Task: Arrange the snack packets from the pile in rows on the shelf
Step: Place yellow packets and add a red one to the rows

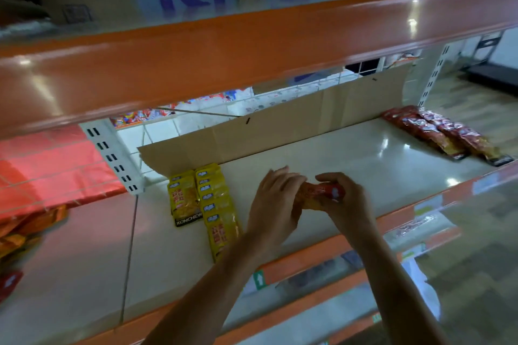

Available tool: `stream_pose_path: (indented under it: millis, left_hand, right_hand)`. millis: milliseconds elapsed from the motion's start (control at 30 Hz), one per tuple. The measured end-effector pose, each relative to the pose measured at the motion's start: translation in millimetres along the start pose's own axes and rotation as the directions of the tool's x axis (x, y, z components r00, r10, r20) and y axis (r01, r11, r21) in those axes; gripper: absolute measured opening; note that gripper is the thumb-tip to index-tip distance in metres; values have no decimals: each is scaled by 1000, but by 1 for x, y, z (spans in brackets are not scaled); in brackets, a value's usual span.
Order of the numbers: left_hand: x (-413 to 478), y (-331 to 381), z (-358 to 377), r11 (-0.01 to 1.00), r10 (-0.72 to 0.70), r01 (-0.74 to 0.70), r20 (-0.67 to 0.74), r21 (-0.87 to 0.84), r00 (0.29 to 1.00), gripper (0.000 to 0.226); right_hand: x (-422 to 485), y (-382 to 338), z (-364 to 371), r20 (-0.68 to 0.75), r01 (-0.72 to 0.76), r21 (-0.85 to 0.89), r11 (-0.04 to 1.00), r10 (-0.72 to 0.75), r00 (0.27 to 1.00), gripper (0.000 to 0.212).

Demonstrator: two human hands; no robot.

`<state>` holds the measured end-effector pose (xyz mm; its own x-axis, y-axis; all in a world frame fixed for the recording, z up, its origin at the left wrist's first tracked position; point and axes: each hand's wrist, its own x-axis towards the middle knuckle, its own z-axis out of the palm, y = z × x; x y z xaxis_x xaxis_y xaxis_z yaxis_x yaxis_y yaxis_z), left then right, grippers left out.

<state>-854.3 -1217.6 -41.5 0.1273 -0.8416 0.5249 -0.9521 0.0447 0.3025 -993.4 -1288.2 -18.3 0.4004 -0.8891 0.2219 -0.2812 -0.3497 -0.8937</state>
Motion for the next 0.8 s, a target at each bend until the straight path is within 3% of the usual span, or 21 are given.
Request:
stream_pose_path:
  millis: [133, 433, 567, 700, 800]
  left_hand:
    - [33, 52, 32, 979, -150, 162, 97, -127, 984, 45]
    - [99, 145, 118, 930, -182, 237, 210, -281, 961, 44]
    - [116, 166, 144, 830, -256, 368, 300, -420, 919, 39]
    - [133, 172, 162, 727, -306, 472, 380, -498, 873, 17]
    - [152, 168, 176, 611, -356, 551, 423, -568, 833, 22]
  right_hand:
    - [19, 25, -59, -90, 13, -26, 1000, -16, 996, 37]
    - [62, 94, -177, -188, -8, 34, 999, 14, 982, 42]
    - [75, 117, -205, -193, -44, -4, 999, 42, 980, 38]
    - [92, 135, -218, -227, -80, 49, 996, 89, 970, 28]
    - [104, 146, -222, -174, -159, 234, 959, 202, 964, 33]
